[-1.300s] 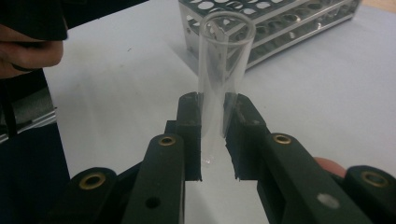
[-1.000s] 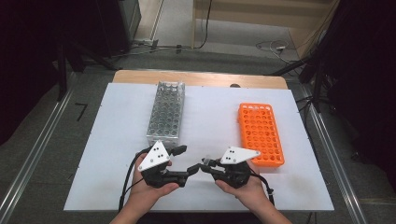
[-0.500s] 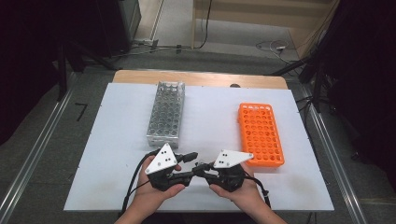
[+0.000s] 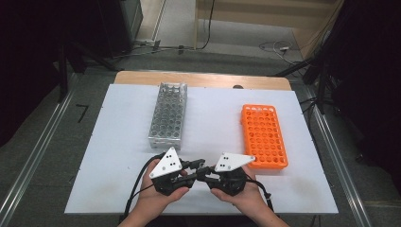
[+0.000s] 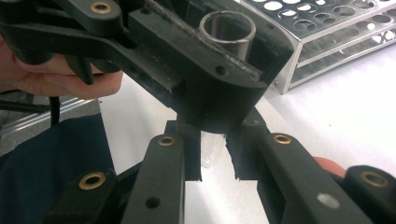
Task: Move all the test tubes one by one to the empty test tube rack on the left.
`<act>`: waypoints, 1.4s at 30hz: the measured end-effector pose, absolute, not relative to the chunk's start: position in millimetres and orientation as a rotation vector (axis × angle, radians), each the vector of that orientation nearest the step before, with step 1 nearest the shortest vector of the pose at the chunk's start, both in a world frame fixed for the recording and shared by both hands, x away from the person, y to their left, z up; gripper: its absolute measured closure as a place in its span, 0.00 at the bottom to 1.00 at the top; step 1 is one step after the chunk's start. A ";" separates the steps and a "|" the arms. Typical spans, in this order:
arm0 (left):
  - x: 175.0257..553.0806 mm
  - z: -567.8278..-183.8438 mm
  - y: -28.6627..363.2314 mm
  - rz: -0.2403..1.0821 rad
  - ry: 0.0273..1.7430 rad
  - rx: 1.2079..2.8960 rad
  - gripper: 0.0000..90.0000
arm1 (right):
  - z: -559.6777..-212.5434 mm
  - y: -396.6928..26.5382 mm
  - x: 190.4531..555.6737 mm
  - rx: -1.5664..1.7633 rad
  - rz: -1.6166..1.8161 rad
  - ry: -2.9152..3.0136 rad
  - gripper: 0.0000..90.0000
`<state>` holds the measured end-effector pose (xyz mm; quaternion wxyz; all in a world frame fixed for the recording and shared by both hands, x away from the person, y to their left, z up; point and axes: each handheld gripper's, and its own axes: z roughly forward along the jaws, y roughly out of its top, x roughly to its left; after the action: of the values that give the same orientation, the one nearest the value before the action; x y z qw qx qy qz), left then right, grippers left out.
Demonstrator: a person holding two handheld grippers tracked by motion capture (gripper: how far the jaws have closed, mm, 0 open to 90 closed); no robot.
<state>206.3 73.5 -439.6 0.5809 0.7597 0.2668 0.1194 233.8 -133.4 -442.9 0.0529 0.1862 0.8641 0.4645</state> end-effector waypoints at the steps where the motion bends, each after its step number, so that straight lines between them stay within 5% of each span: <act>1: 206.1 -439.7 73.3 0.282 0.621 1.776 0.80 | -442.9 -133.4 233.8 0.567 1.413 2.628 0.82; 23: 208.8 -437.5 78.0 0.277 0.623 1.758 0.84 | -442.0 -137.8 235.3 0.570 1.442 2.637 0.81; 42: 232.4 -424.7 99.0 0.328 0.700 1.718 0.84 | -438.9 -183.1 249.8 0.693 1.418 2.570 0.04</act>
<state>232.4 99.0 -424.7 0.5881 0.7376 0.3005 0.1410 249.8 -183.1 -438.9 0.0627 0.2294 0.8505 0.4692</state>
